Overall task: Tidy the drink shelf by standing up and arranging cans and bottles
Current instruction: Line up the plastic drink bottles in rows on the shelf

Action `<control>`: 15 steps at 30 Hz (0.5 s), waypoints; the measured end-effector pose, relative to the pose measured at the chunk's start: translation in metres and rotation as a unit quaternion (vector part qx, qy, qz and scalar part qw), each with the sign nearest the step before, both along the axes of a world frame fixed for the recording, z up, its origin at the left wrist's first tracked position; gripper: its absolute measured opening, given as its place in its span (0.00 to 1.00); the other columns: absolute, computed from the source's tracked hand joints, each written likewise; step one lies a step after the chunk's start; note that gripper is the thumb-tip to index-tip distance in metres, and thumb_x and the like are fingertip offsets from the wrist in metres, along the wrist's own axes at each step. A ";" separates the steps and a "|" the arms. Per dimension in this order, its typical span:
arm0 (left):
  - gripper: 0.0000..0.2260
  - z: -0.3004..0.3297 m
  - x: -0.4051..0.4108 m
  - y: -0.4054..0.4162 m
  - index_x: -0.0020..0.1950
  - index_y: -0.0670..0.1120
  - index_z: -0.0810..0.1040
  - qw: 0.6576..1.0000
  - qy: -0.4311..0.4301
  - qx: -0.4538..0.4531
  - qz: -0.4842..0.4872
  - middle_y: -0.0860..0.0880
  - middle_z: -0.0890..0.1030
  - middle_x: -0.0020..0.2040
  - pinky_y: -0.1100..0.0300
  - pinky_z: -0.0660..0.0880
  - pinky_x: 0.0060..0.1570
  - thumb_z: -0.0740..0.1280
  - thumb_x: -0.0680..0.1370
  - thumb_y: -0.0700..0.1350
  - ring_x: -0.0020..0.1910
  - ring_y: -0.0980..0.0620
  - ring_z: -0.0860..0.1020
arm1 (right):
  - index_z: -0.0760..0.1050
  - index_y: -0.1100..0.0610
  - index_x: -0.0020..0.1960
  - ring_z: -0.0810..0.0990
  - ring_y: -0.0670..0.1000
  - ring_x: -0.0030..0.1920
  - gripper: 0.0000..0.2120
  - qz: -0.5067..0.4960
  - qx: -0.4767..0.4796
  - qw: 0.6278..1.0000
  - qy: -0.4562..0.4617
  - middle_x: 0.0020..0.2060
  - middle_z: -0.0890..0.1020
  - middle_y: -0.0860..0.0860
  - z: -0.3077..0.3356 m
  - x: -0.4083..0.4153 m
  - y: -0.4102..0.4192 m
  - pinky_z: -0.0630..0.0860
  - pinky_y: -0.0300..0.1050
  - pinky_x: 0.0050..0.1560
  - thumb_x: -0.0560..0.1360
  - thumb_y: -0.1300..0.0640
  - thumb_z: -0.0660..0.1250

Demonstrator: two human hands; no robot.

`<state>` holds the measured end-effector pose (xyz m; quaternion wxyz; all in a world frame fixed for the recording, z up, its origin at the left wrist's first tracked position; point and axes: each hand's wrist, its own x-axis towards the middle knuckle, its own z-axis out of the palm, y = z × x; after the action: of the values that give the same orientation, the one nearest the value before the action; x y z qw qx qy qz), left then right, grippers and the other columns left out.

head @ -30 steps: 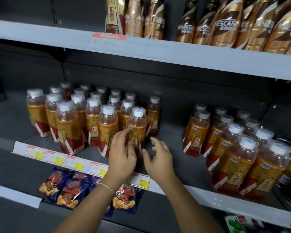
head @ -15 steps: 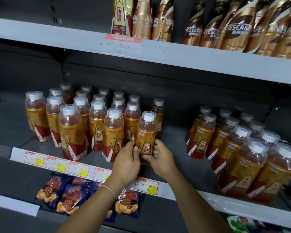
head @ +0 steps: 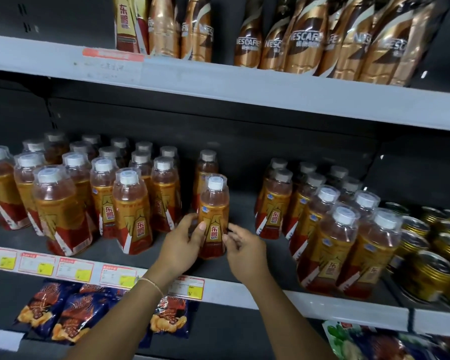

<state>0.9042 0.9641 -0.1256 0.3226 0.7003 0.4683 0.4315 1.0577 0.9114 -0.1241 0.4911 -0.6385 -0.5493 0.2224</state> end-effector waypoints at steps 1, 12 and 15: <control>0.15 0.000 0.007 -0.001 0.68 0.52 0.72 1.000 -0.008 0.001 -0.009 0.55 0.80 0.58 0.69 0.72 0.53 0.61 0.81 0.53 0.56 0.56 0.79 | 0.75 0.59 0.71 0.82 0.47 0.60 0.18 -0.012 0.004 1.000 -0.004 0.62 0.83 0.54 0.001 0.003 -0.005 0.79 0.41 0.61 0.81 0.61 0.66; 0.18 -0.006 0.086 -0.019 0.72 0.55 0.70 0.995 -0.018 -0.022 -0.092 0.59 0.77 0.64 0.75 0.66 0.58 0.60 0.82 0.53 0.62 0.63 0.74 | 0.70 0.56 0.75 0.79 0.53 0.64 0.21 -0.151 -0.005 0.986 -0.070 0.64 0.81 0.52 0.001 0.044 -0.045 0.71 0.38 0.63 0.83 0.61 0.59; 0.20 -0.006 0.099 -0.020 0.75 0.52 0.68 0.995 -0.015 -0.020 -0.093 0.60 0.73 0.68 0.78 0.61 0.59 0.60 0.82 0.51 0.67 0.63 0.70 | 0.65 0.56 0.78 0.75 0.52 0.69 0.24 -0.149 -0.028 0.987 -0.045 0.69 0.77 0.53 -0.002 0.049 -0.052 0.65 0.35 0.66 0.82 0.62 0.58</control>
<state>1.0033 0.9446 -0.1321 0.3824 0.7279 0.4048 0.4002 1.1065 0.8599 -0.1258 0.4758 -0.7361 -0.4626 0.1330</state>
